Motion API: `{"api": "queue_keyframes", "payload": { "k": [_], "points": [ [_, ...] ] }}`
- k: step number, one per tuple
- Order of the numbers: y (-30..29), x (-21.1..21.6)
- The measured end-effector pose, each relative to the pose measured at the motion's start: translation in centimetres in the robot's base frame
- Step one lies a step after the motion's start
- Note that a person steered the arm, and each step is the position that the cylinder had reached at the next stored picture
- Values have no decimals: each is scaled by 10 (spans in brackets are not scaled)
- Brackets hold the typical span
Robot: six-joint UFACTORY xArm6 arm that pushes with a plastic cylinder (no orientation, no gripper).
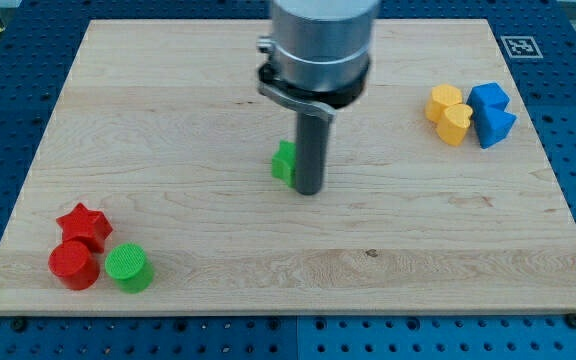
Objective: Push green star a bit down and left
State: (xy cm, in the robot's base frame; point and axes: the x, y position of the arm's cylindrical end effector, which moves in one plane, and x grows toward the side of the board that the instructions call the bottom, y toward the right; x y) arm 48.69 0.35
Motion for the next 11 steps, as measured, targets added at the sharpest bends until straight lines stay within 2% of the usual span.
{"api": "queue_keyframes", "payload": {
  "k": [1,2,3,4,5,6,7,9,11],
  "points": [
    [-12,-11],
    [43,-11],
    [29,-52],
    [-21,-79],
    [-46,-46],
    [-46,-40],
    [12,-40],
    [-8,6],
    [-15,6]
  ]
}}
